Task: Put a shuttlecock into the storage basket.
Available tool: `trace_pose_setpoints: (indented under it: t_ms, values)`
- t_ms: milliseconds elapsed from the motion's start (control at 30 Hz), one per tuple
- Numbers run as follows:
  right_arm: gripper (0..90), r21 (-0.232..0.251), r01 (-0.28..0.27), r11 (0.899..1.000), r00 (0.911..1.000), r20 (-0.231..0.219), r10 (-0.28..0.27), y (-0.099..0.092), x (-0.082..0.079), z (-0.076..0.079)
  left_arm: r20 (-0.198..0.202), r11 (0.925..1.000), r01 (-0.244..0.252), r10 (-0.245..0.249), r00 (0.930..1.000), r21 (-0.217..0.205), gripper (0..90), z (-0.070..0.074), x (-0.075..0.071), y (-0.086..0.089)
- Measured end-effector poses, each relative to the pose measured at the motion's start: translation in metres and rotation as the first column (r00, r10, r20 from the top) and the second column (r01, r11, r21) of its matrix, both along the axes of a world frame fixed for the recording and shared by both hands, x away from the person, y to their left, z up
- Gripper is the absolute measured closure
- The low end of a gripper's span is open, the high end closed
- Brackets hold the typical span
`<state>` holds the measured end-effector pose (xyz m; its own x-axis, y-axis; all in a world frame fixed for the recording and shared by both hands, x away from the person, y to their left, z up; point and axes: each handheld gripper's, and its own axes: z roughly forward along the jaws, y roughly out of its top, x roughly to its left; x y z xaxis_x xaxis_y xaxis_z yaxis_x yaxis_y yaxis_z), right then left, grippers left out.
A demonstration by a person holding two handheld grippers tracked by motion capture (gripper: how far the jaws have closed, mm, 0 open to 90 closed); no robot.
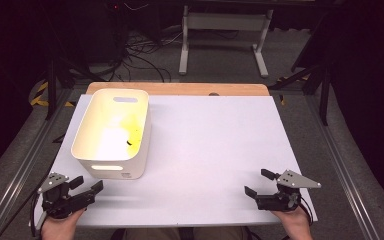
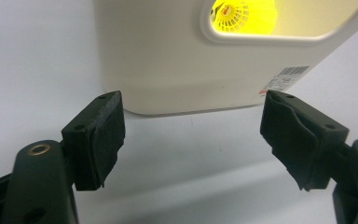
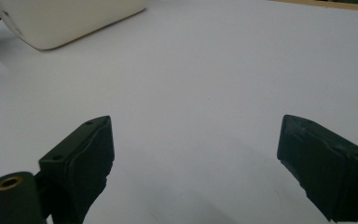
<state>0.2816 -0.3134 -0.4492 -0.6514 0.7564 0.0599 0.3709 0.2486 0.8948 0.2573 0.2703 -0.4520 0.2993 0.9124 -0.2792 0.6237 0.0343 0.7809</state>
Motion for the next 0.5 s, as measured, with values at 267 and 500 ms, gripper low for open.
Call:
trace_pose_setpoints:
  t_ms: [267,500]
  values:
    - [11.0,0.015,0.003,1.0,1.0,0.004,-0.003,-0.0029,-0.0049,-0.0006,0.028,1.0,-0.003,0.004,0.9996,-0.009,22.3,-0.0038,-0.0028,-0.0001]
    - [11.1,0.017,0.012,1.0,0.9999,0.004,-0.013,-0.0059,-0.0062,-0.0022,0.041,1.0,0.0,0.0,0.9991,-0.005,22.2,-0.0058,-0.005,-0.0003]
